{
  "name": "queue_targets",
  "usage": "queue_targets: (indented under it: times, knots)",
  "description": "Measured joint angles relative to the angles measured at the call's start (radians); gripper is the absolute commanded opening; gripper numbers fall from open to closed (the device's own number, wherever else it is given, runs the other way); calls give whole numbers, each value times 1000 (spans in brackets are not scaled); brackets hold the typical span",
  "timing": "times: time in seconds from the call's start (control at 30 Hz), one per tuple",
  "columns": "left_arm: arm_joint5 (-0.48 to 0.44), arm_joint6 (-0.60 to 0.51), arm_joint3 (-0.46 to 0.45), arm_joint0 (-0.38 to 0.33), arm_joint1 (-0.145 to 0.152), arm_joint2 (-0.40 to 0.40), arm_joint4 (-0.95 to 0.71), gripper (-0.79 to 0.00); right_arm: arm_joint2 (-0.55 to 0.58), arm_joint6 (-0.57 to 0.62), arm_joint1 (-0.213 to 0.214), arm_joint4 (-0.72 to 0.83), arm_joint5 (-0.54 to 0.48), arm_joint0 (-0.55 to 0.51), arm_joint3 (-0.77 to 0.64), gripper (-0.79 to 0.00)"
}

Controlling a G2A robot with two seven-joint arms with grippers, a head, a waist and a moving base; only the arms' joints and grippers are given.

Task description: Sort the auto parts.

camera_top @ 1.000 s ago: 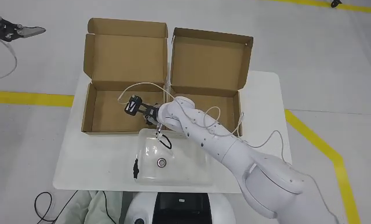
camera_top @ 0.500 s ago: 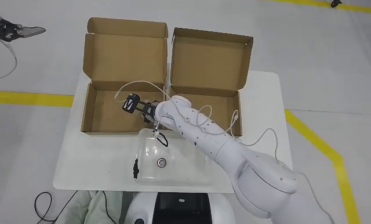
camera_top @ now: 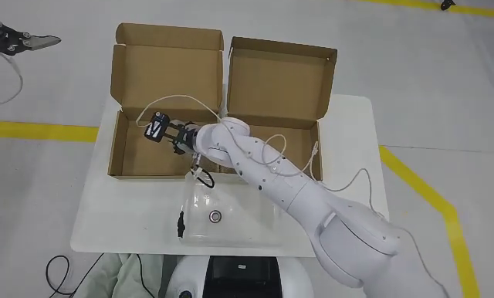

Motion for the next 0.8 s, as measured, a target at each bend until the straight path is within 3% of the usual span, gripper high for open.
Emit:
queue_targets:
  times: [0.23, 0.57, 0.8]
  knots:
    - [0, 0, 0, 0, 0, 0, 0, 0, 89, 125, 77, -80, -3, -97, -281, -434]
    - [0, 0, 0, 0, 0, 0, 0, 0, 289, 429, 210, -189, -70, -413, -812, -443]
    - [0, 0, 0, 0, 0, 0, 0, 0, 355, 554, 257, -169, -196, -554, -991, -440]
